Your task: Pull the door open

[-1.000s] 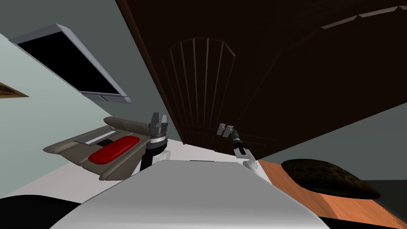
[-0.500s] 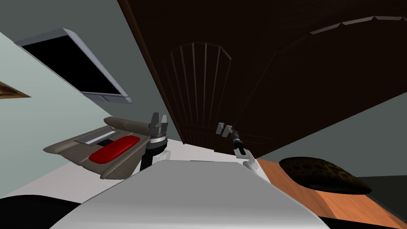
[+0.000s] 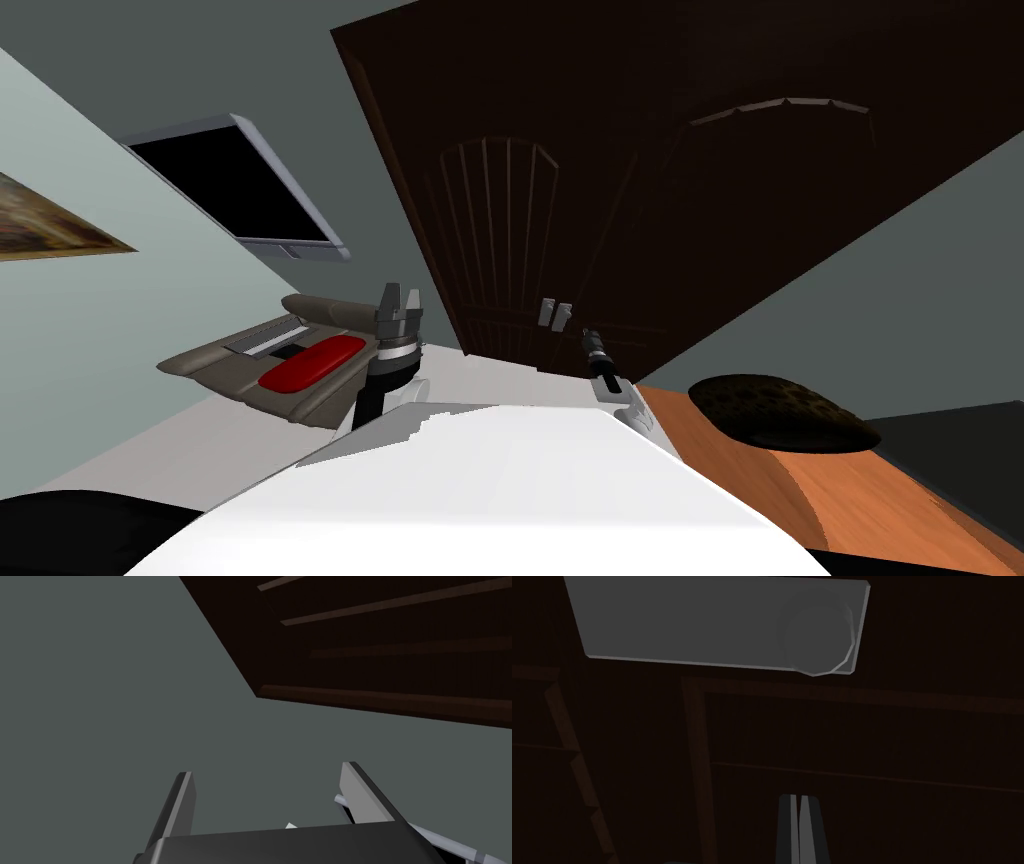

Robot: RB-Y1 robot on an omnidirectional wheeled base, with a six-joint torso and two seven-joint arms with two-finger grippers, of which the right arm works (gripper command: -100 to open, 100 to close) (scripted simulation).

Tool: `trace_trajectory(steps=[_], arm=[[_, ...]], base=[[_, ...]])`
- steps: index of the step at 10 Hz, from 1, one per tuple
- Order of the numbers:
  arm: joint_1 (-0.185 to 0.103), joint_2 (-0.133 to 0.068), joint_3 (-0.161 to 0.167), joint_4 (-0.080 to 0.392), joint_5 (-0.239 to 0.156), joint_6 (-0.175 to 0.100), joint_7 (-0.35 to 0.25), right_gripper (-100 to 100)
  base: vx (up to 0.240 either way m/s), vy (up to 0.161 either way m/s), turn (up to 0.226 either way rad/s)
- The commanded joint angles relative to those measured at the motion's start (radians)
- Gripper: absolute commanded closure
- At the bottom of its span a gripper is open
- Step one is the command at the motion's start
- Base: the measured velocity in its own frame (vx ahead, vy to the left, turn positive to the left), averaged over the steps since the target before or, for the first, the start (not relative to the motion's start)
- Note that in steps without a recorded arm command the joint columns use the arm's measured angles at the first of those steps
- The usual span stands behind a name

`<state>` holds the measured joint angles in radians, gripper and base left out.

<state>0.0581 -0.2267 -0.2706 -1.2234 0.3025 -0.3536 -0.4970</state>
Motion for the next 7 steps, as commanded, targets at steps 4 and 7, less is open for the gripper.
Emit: trace_trajectory(steps=[4, 7], arm=[[0.022, -0.003, -0.006, -0.009, 0.003, -0.004, -0.008, -100], [0.032, -0.015, -0.043, 0.01, -0.004, 0.002, 0.003, -100]], base=[[-0.102, 0.049, -0.01], [0.075, -0.103, -0.119]])
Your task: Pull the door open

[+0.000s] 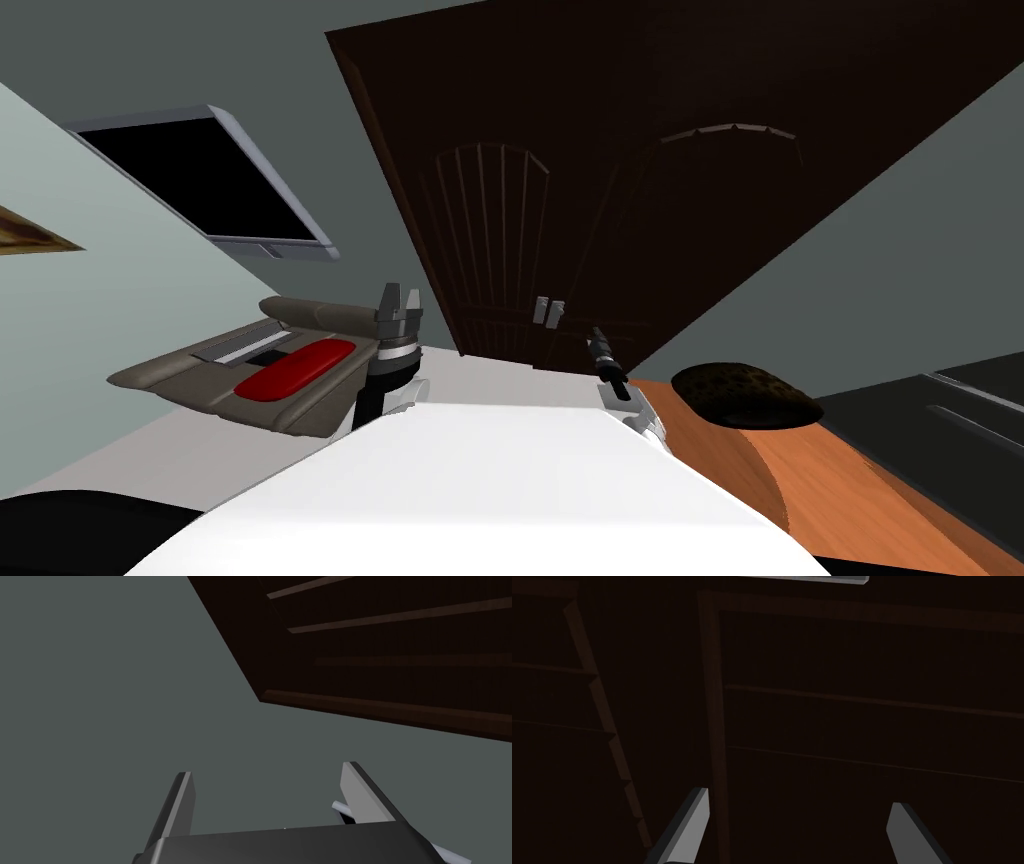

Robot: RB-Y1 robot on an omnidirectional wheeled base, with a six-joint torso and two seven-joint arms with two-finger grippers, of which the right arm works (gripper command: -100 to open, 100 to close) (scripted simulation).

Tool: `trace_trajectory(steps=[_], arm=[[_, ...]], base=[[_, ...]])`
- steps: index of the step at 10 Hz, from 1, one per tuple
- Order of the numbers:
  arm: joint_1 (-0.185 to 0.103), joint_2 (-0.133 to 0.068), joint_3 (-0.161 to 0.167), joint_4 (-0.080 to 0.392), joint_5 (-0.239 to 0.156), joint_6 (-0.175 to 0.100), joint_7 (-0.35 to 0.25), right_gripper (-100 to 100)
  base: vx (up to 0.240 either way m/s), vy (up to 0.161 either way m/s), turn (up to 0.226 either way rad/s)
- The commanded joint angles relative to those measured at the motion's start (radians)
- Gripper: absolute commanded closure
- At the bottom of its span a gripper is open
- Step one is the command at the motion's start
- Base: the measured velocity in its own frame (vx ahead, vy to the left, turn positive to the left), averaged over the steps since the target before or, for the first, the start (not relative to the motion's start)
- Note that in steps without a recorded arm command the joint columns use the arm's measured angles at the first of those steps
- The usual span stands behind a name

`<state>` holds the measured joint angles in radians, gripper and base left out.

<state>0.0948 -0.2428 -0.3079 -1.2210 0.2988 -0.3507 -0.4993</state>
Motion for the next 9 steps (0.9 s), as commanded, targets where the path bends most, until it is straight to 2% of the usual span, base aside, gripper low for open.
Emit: trace_trajectory(steps=[1, 3, 6, 7, 8, 9], arm=[[-0.009, 0.003, -0.006, 0.009, 0.0, -0.001, 0.007, -100], [-0.025, 0.013, 0.005, 0.007, 0.001, -0.005, 0.01, -100], [-0.059, 0.035, 0.039, -0.003, 0.006, -0.014, 0.012, -100], [-0.055, 0.026, 0.033, -0.003, 0.004, -0.007, 0.009, -100], [-0.055, 0.026, 0.033, -0.003, 0.004, -0.007, 0.009, 100], [-0.055, 0.026, 0.033, -0.003, 0.004, -0.007, 0.009, 100]], base=[[0.162, -0.057, 0.051], [0.193, 0.006, 0.085], [0.2, 0.096, 0.16], [0.079, 0.053, 0.027], [-0.007, -0.004, -0.025], [-0.027, -0.019, 0.015]])
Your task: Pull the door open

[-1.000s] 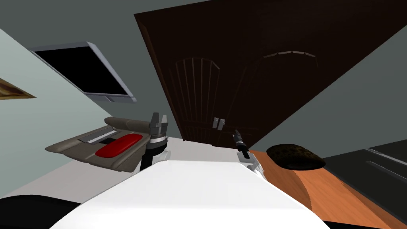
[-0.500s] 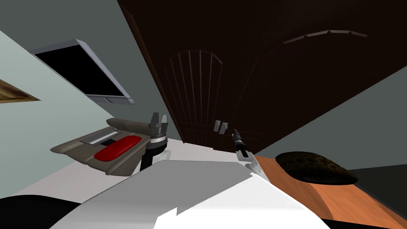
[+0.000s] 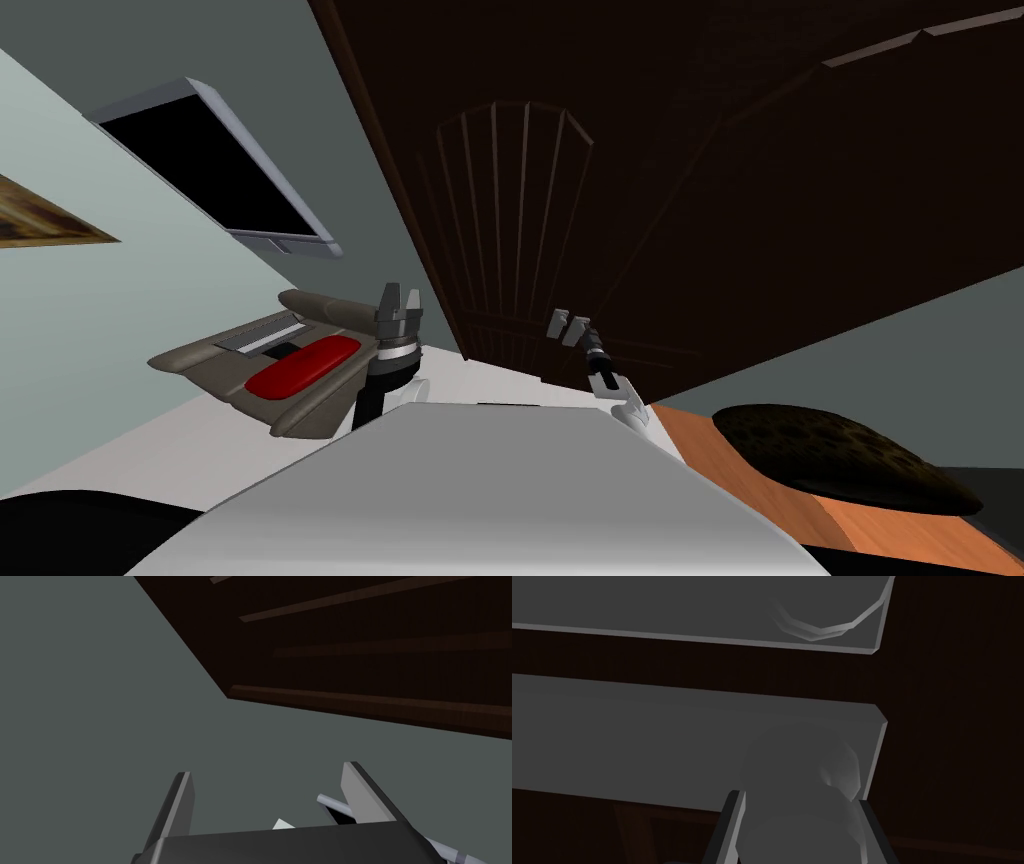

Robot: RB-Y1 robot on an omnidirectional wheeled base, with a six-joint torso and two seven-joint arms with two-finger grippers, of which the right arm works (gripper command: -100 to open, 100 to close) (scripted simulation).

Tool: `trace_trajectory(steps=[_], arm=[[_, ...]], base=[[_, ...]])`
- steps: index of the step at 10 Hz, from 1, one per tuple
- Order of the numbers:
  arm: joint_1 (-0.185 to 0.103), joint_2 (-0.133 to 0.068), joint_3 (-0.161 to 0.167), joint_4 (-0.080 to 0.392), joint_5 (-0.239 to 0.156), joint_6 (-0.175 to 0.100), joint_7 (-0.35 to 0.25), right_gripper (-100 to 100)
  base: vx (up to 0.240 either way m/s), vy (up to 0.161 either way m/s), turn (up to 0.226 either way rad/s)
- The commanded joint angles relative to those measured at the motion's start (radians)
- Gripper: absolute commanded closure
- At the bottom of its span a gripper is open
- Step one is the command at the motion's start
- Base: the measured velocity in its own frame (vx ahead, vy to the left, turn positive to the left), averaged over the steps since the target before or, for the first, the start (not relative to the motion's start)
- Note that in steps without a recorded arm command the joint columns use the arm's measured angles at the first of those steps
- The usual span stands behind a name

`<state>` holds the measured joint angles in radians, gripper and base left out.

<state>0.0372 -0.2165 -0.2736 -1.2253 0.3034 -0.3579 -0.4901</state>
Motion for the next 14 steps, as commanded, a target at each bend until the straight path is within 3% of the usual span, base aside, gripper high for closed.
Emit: trace_trajectory(steps=[1, 4, 7, 8, 13, 14], arm=[[0.002, -0.001, -0.001, 0.001, 0.0, 0.001, 0.0, 100], [0.002, -0.001, -0.001, 0.001, 0.0, 0.001, 0.0, 100], [0.031, -0.019, -0.016, 0.01, -0.002, 0.004, -0.007, 100], [0.033, -0.017, -0.001, -0.005, 0.001, -0.004, -0.017, -100], [0.045, -0.016, 0.047, -0.043, 0.016, -0.012, -0.053, -100], [0.046, -0.014, 0.042, -0.043, 0.015, -0.009, -0.048, -100]], base=[[-0.025, -0.014, 0.021], [-0.009, -0.001, 0.001], [-0.148, -0.077, -0.075], [-0.216, -0.001, -0.004], [-0.193, 0.057, 0.059], [-0.068, 0.04, 0.001]])
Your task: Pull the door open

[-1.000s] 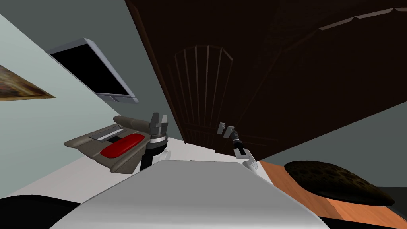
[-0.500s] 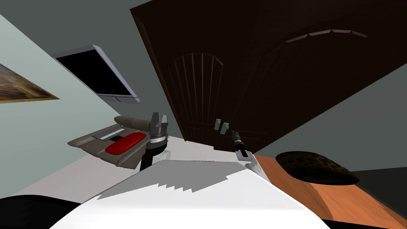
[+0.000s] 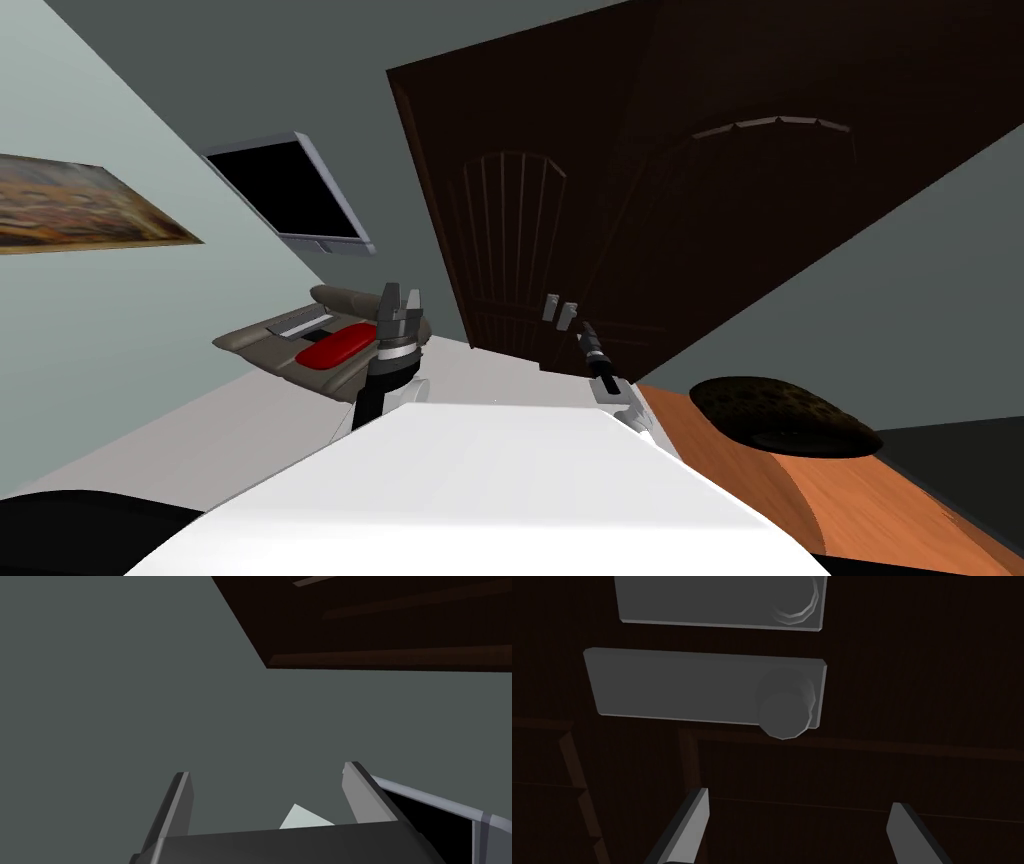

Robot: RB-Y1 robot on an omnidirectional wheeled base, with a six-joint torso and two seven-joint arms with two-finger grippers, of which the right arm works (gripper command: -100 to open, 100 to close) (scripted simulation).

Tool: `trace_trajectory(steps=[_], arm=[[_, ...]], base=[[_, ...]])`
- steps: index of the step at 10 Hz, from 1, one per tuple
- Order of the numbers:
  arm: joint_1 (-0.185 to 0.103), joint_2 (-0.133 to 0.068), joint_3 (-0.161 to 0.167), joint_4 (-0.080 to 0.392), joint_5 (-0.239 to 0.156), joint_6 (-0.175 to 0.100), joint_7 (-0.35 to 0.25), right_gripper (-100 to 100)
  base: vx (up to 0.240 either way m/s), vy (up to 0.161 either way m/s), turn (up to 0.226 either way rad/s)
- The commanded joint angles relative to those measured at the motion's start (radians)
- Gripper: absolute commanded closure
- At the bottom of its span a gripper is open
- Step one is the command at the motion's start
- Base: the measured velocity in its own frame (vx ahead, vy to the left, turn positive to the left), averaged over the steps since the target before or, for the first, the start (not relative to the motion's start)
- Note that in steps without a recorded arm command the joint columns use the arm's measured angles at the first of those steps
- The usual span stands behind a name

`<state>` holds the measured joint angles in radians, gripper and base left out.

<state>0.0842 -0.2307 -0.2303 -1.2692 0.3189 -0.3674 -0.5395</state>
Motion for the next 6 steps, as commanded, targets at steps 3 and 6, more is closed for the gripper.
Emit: trace_trajectory(steps=[3, 6], arm=[[0.01, -0.011, -0.047, 0.039, -0.014, 0.003, 0.024, -100], [-0.012, -0.001, -0.04, 0.044, -0.016, -0.001, 0.033, -100]], base=[[0.059, -0.135, -0.132], [0.2, -0.026, 0.06]])
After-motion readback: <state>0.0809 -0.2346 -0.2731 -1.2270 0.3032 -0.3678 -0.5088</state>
